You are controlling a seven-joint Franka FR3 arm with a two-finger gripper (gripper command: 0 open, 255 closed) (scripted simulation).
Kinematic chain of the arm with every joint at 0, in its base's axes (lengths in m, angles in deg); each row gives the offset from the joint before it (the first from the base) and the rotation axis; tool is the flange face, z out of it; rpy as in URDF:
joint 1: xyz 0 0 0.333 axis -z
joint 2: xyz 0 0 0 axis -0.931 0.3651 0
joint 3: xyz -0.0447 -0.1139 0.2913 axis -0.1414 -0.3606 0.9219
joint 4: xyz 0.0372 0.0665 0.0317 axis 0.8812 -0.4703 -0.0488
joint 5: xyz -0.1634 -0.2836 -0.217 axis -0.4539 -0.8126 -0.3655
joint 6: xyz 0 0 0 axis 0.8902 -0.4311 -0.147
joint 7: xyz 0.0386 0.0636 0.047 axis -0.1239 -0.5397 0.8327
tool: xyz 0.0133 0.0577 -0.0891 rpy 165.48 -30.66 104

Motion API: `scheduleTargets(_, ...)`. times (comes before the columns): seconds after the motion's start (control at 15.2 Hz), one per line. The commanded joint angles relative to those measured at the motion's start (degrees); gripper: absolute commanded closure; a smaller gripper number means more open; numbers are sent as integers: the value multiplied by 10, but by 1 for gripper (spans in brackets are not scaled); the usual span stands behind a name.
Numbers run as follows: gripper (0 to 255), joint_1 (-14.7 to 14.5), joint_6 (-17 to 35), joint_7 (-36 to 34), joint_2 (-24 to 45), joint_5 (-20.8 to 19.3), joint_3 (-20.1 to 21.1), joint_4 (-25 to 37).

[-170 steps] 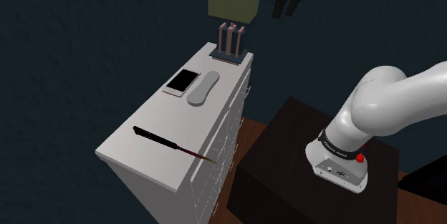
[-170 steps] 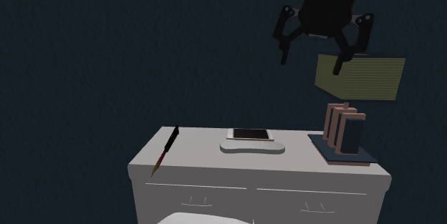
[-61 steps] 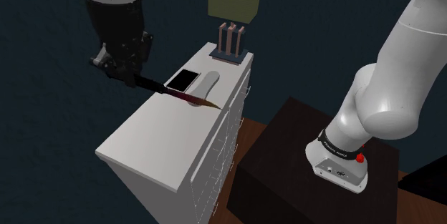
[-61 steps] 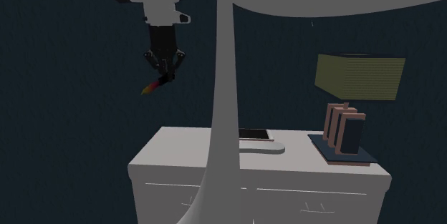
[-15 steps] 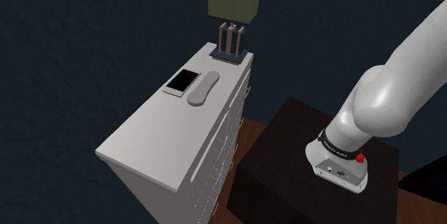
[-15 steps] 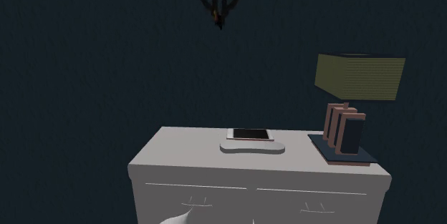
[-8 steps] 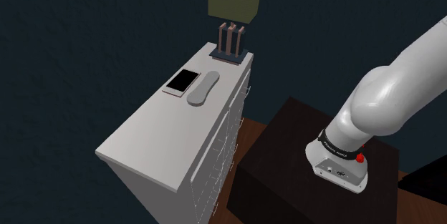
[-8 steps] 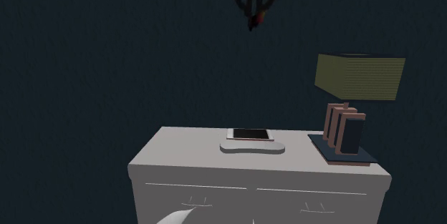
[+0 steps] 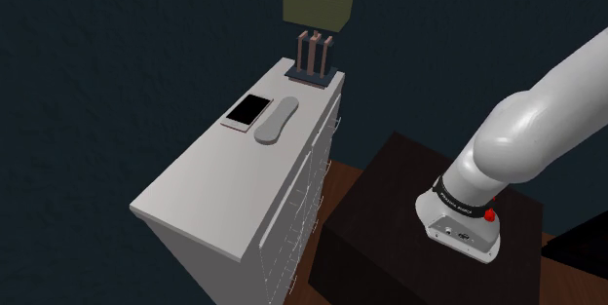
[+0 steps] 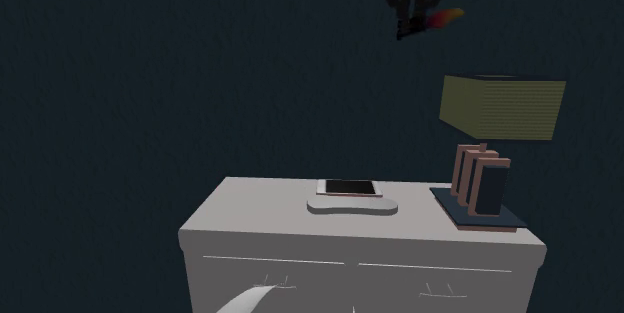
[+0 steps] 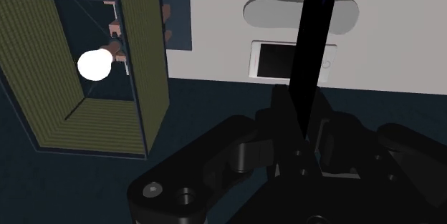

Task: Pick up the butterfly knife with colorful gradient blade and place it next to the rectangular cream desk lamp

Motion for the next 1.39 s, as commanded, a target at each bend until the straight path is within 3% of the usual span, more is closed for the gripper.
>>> scheduleTargets(0.0, 255, 11, -1, 32, 5, -2, -20, 4)
scheduleTargets(1.32, 255, 9, 158, 43, -48, 4, -19, -208)
